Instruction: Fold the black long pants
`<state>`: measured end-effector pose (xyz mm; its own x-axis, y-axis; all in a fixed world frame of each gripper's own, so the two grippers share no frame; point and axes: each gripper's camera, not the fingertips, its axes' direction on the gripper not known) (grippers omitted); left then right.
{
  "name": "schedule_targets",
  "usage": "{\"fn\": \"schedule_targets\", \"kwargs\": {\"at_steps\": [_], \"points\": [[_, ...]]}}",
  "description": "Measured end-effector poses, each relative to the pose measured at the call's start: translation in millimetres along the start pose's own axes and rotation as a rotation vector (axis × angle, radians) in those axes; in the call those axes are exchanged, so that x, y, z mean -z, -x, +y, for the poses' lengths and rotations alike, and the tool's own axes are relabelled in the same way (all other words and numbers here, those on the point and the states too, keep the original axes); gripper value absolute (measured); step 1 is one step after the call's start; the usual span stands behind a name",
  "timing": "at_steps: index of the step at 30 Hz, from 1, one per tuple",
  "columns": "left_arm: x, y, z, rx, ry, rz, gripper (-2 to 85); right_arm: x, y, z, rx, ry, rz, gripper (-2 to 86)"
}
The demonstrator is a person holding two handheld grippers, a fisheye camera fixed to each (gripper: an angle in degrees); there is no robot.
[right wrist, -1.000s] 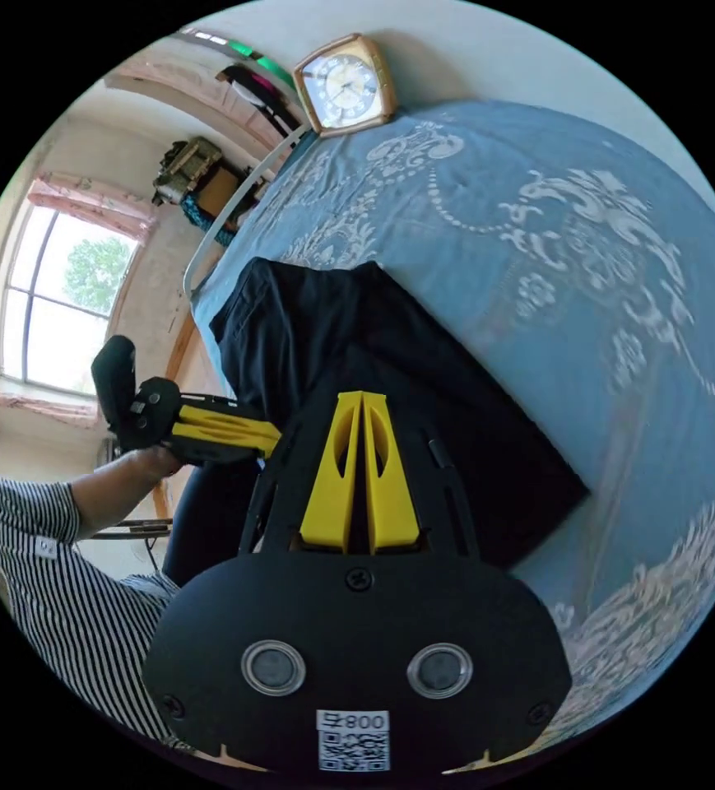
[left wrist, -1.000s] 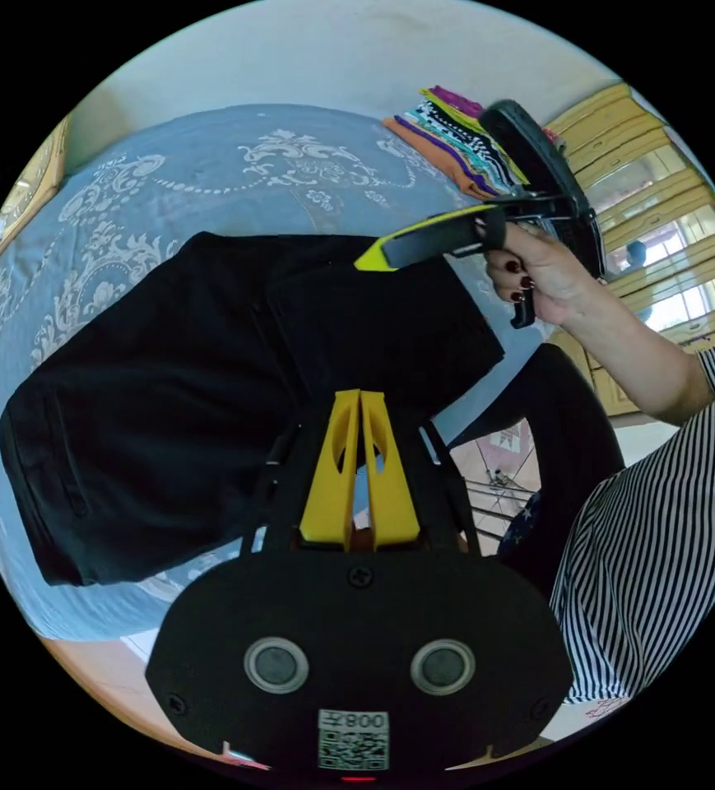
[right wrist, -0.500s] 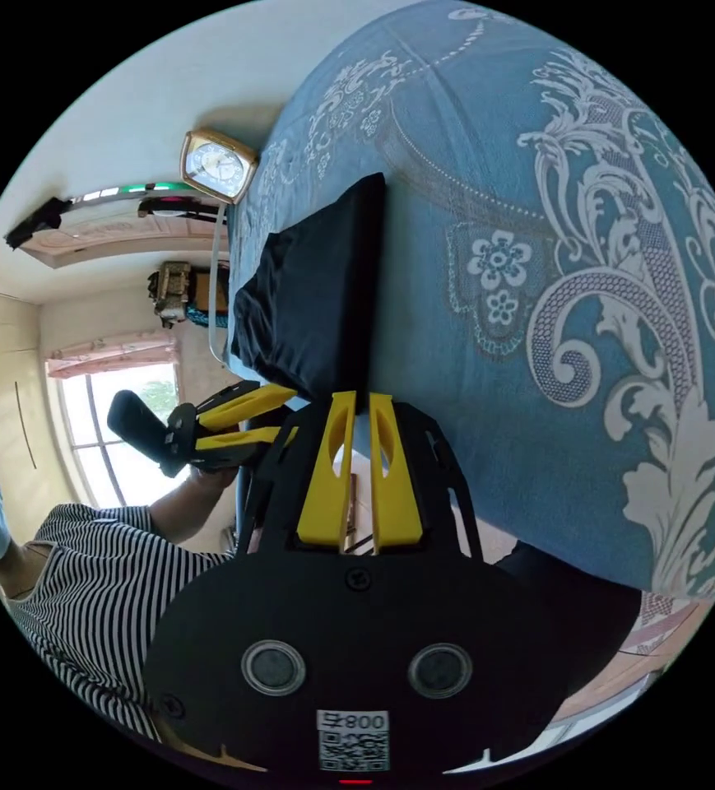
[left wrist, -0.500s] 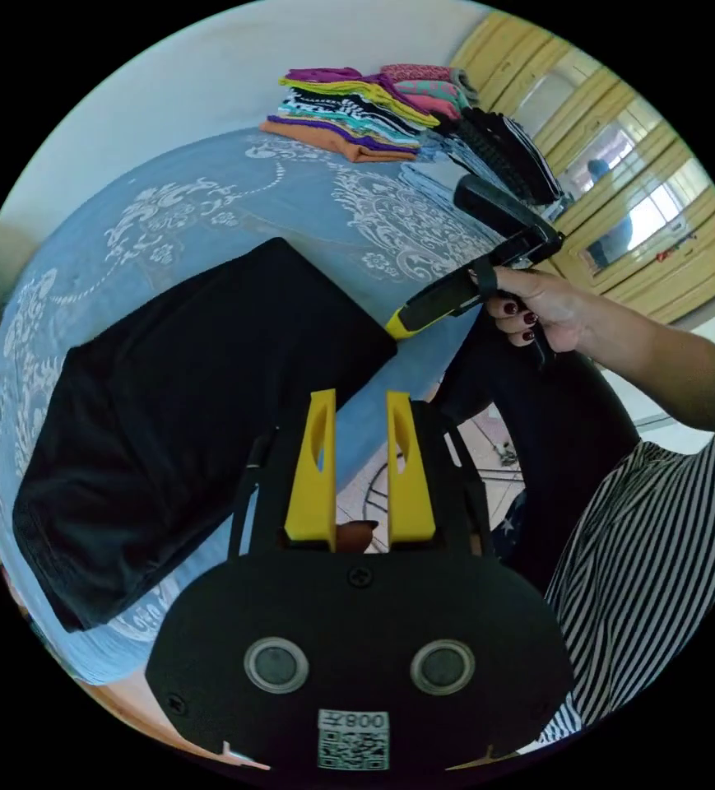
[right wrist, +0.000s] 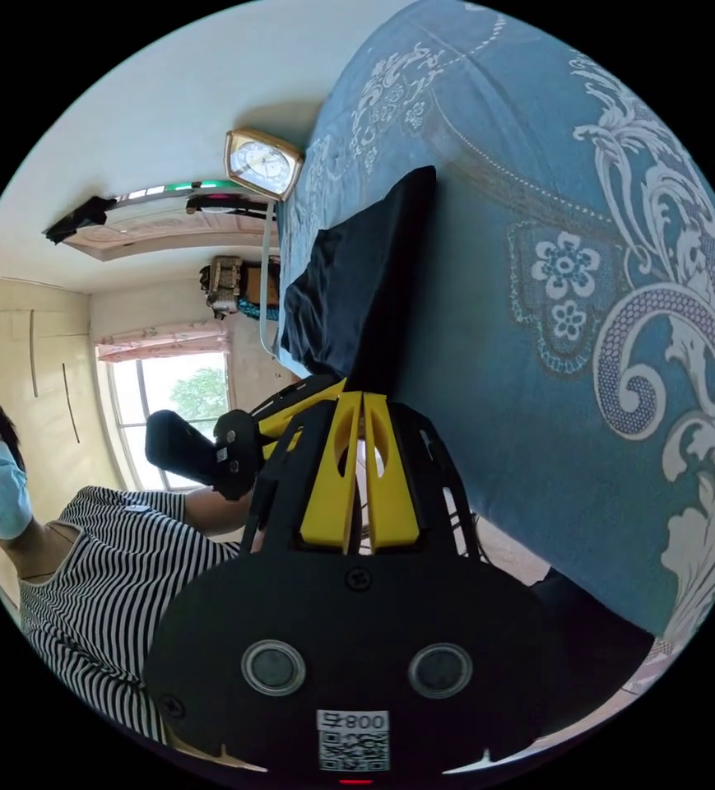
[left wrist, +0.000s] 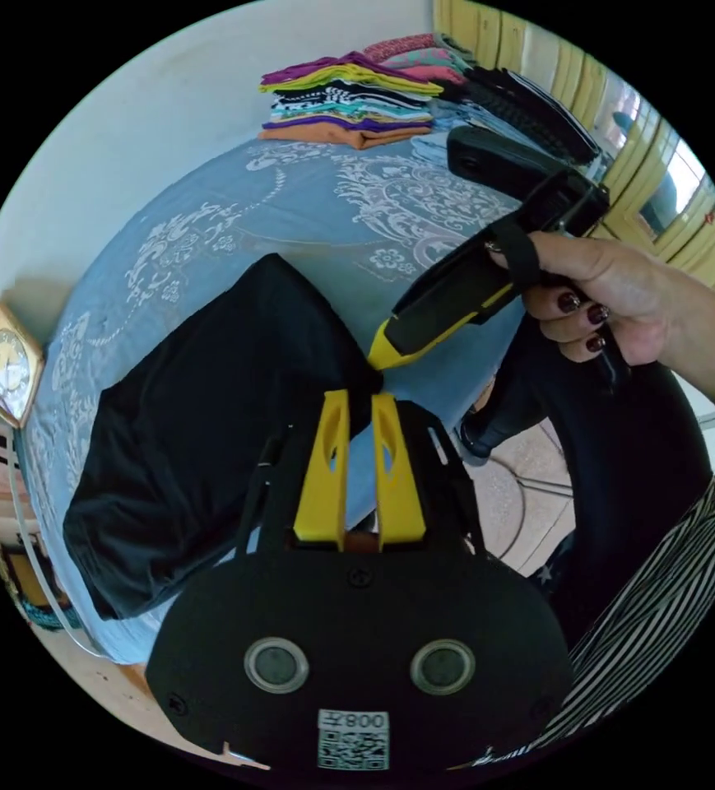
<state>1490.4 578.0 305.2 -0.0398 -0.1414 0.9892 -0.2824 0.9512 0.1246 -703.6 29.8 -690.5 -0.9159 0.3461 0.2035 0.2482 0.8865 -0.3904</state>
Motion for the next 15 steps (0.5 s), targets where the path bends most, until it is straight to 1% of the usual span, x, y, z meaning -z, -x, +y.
{"fn": "schedule_targets", "kwargs": {"at_steps": [3,6,8,10,15], "points": [[29,28,-8,0.052,-0.024,0.051,3.6,12,-4,-2,0.022,-0.005,-0.002,1.5],[59,54,-14,0.084,-0.063,0.079,3.2,34,-15,-8,0.002,-0.072,0.01,3.4],[76,70,-18,0.095,-0.082,0.086,3.0,52,-25,-19,-0.028,-0.142,0.002,5.6],[92,86,-24,0.099,-0.095,0.088,2.9,60,-31,-31,-0.041,-0.176,0.009,6.7],[134,137,-47,0.082,-0.122,0.081,2.8,68,-43,-66,-0.094,-0.231,-0.052,8.0]]}}
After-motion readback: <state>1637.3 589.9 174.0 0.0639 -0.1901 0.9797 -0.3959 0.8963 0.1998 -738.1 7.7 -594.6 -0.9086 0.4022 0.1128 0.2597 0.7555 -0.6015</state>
